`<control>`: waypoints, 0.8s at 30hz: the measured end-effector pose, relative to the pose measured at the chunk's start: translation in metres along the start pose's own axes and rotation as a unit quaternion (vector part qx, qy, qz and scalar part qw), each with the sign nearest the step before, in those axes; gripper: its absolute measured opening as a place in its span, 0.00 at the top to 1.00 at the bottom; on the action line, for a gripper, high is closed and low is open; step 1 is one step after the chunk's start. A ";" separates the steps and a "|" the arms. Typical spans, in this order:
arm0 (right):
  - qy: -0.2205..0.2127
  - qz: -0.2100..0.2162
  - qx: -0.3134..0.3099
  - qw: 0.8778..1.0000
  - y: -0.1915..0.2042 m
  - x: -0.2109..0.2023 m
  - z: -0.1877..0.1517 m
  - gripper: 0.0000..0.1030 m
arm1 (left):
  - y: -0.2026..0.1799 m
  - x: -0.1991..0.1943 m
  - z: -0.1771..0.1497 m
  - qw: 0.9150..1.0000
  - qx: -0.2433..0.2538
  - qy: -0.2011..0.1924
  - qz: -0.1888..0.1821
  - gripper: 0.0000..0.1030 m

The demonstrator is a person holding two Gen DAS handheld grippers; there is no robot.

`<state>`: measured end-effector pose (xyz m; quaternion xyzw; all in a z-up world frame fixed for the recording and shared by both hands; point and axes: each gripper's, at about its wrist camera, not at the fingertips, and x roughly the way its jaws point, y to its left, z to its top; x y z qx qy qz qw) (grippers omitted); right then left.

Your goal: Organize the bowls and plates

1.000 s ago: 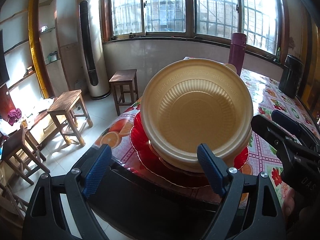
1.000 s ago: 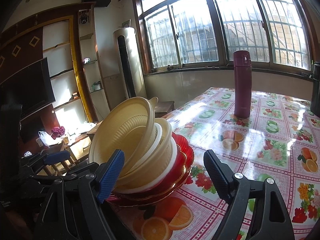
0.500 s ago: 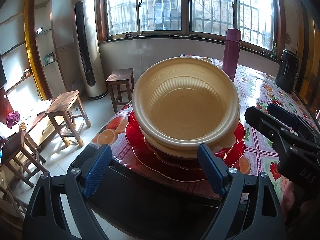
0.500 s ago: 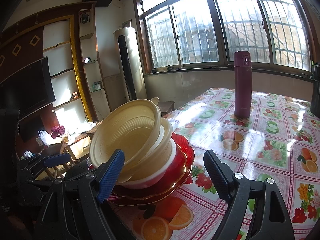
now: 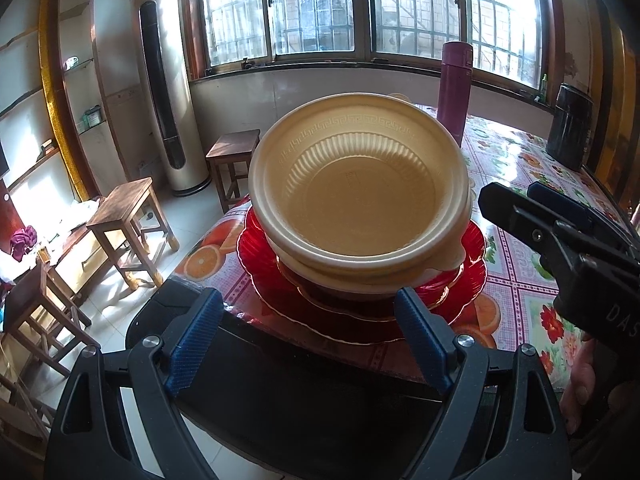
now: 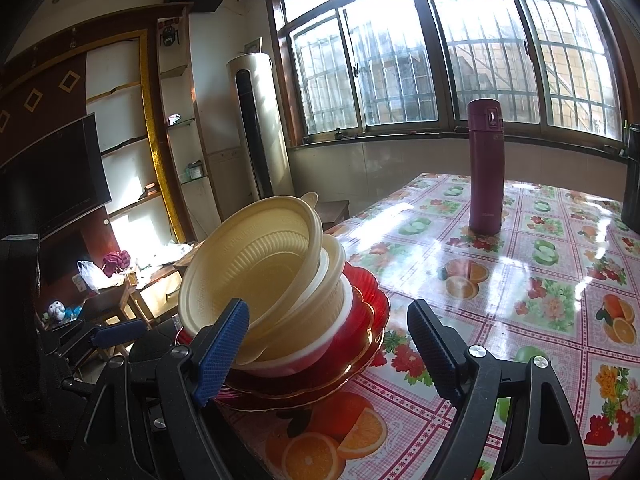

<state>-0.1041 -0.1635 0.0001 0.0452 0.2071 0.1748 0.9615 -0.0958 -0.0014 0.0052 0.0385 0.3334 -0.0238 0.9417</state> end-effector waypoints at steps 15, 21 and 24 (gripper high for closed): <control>0.008 -0.004 -0.004 1.000 0.000 0.002 -0.001 0.19 | 0.010 0.008 -0.006 1.000 -0.004 0.020 0.014 0.14; 0.014 -0.006 -0.009 1.000 0.001 0.003 -0.002 0.19 | 0.013 0.010 -0.006 1.000 -0.010 0.021 0.013 0.14; 0.014 -0.006 -0.010 1.000 0.002 0.003 -0.002 0.19 | 0.016 0.009 -0.007 1.000 -0.013 0.020 0.012 0.14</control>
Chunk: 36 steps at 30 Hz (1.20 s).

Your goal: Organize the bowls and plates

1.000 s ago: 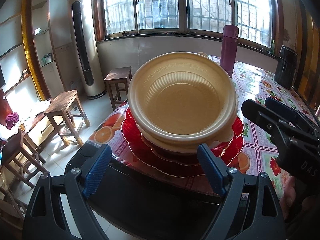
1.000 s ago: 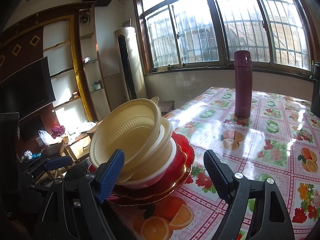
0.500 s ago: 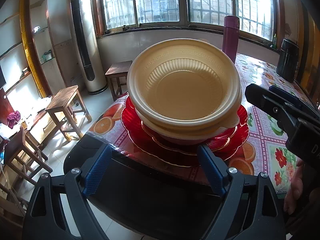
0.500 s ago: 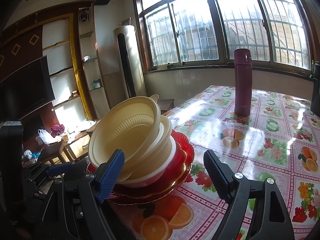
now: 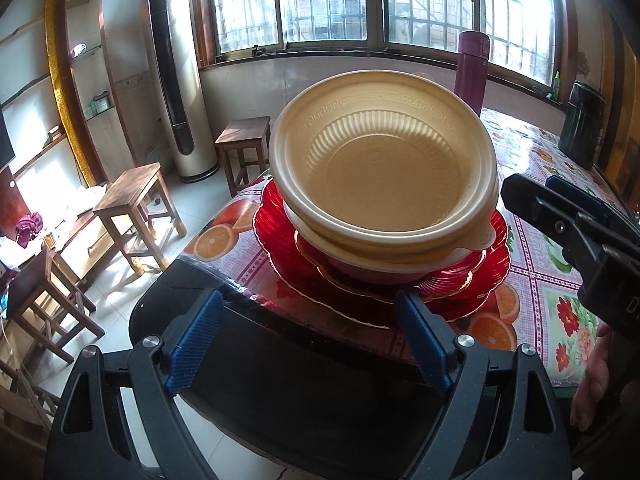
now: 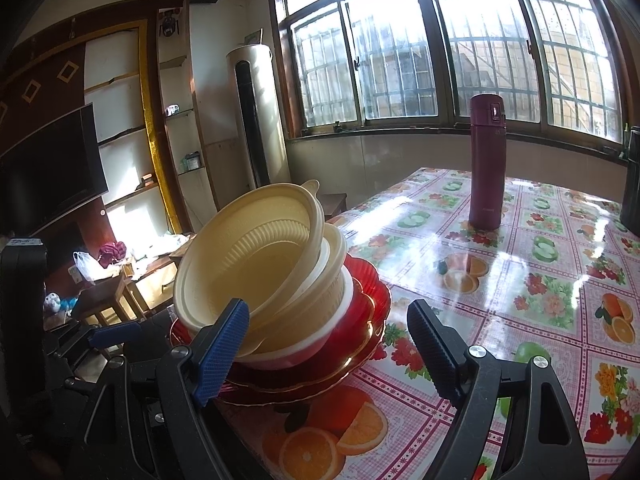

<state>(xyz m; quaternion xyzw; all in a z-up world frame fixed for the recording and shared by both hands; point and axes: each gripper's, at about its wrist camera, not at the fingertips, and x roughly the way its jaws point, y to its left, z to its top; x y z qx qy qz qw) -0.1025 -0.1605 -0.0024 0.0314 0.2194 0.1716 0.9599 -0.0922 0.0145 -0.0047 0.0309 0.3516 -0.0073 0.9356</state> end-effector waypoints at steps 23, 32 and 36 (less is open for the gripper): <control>-0.002 -0.004 0.006 1.000 0.010 -0.005 -0.005 0.19 | 0.013 -0.009 -0.008 1.000 -0.017 -0.007 0.011 0.14; -0.001 0.013 0.039 0.999 0.020 -0.011 -0.006 0.19 | 0.025 -0.012 -0.009 0.999 -0.026 -0.013 0.028 0.14; 0.006 -0.002 0.051 0.999 0.025 -0.014 -0.001 0.19 | 0.037 -0.009 -0.011 0.998 -0.027 -0.020 0.056 0.14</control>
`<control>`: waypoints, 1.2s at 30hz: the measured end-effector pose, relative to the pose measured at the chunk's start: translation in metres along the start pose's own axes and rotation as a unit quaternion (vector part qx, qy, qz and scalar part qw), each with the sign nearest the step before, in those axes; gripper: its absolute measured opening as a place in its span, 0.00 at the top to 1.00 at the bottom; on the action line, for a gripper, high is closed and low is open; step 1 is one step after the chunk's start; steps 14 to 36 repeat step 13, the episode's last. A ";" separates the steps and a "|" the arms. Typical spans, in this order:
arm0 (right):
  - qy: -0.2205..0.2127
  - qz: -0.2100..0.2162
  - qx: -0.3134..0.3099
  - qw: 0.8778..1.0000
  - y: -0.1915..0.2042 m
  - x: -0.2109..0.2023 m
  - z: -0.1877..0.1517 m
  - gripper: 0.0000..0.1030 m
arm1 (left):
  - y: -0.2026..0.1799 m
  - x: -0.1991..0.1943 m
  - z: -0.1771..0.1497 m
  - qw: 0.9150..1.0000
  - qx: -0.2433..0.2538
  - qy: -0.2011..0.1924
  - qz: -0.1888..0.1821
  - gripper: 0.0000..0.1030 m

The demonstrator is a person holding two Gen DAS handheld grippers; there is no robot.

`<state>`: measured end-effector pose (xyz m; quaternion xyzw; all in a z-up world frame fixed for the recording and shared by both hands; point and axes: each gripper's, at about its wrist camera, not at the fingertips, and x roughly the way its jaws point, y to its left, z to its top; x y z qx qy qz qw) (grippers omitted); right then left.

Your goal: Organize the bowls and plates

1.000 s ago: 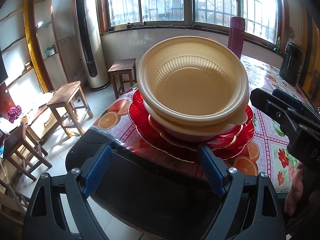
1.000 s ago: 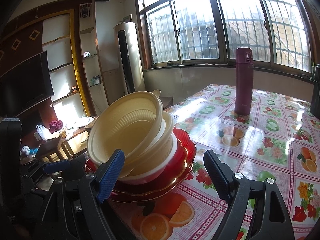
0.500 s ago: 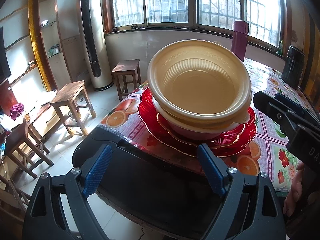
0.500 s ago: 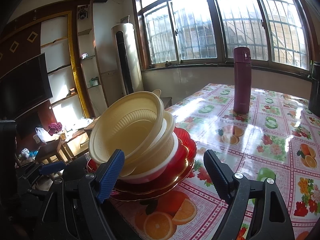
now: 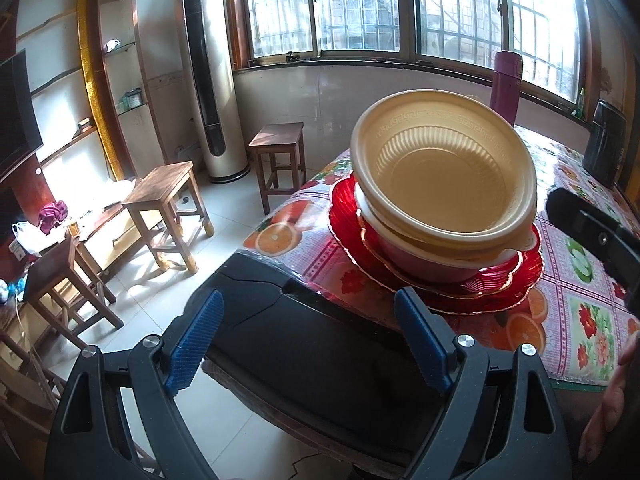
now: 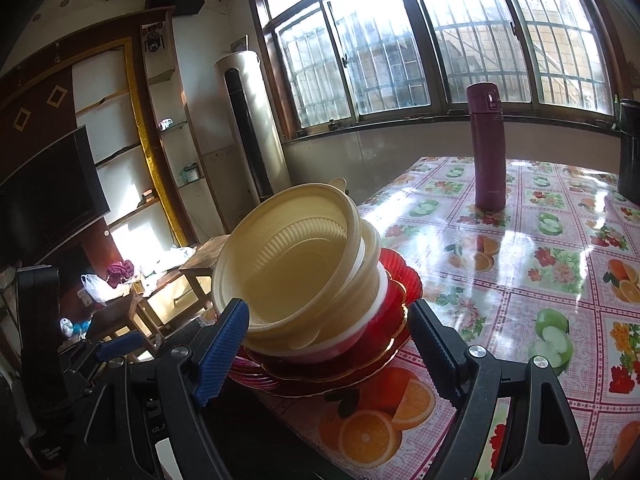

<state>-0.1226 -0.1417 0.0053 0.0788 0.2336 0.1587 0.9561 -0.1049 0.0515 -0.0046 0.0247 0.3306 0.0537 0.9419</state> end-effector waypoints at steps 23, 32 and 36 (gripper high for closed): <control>0.010 0.001 0.009 1.000 0.021 -0.023 -0.001 0.19 | 0.005 -0.035 0.003 0.998 -0.001 -0.051 0.022 0.14; 0.010 0.001 0.009 1.000 0.021 -0.023 -0.001 0.19 | 0.005 -0.035 0.003 0.998 -0.001 -0.051 0.022 0.14; 0.010 0.001 0.009 1.000 0.021 -0.023 -0.001 0.19 | 0.005 -0.035 0.003 0.998 -0.001 -0.051 0.022 0.14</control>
